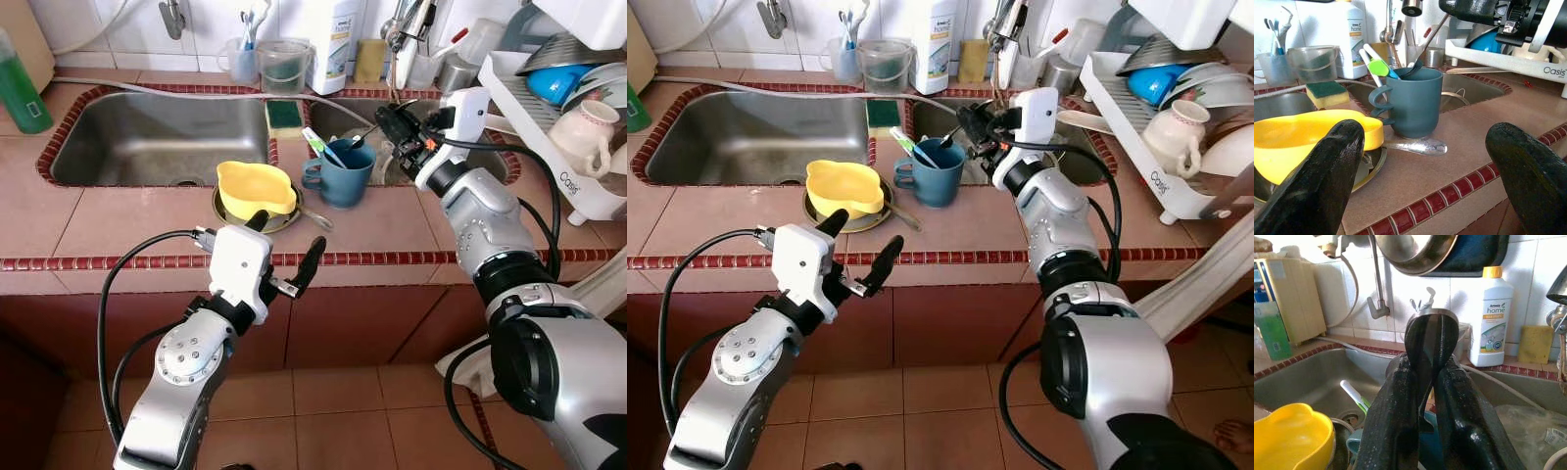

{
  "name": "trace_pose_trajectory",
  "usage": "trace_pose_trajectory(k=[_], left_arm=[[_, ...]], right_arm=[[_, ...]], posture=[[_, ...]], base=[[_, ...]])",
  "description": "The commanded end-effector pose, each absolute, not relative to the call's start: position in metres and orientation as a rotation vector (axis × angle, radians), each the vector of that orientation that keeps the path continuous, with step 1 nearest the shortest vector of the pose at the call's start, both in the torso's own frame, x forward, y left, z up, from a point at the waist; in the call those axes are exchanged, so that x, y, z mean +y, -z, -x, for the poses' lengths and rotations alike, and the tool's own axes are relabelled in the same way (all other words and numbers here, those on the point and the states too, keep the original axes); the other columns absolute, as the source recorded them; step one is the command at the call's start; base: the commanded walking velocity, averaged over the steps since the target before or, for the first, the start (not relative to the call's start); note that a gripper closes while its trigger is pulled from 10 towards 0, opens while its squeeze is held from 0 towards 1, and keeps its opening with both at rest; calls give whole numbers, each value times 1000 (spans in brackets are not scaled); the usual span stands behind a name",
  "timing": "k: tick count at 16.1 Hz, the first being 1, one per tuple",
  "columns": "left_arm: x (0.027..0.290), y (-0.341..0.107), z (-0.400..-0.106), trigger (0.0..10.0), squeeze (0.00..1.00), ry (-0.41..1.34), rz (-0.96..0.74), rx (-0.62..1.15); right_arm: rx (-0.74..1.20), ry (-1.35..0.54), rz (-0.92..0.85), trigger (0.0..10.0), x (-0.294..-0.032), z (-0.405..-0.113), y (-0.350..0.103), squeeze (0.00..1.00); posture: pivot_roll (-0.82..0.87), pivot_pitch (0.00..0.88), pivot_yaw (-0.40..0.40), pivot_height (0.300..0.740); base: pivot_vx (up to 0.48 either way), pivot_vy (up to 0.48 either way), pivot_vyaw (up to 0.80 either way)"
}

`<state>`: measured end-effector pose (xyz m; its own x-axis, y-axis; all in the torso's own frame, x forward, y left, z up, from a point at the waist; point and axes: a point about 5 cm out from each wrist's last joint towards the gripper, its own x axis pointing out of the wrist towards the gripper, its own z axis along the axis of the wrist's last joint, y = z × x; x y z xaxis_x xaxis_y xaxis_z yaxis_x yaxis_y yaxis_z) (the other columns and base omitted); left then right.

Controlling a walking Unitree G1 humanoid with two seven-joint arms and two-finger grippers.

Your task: Kitchen organization

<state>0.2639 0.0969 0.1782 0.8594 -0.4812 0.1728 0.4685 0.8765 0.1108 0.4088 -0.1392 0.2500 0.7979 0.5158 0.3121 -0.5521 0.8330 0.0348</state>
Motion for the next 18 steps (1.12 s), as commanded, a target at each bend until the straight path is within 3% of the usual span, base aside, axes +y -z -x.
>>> trace_pose_trajectory(k=[1,12,18], left_arm=[[93,-178,-264,10000,0,518,-65,-203],[89,-178,-265,10000,0,535,-68,-211],[96,-187,-276,10000,0,499,-43,-242]], right_arm=[[-346,-567,-146,10000,-141,-410,-266,0],[-370,-595,-281,10000,-132,-403,-265,0],[-534,-557,-203,10000,-137,-390,-286,0]], posture=[[16,132,-51,740],[10,108,-52,740],[-2,89,-49,740]], base=[[0,0,0],[0,0,0],[0,0,0]])
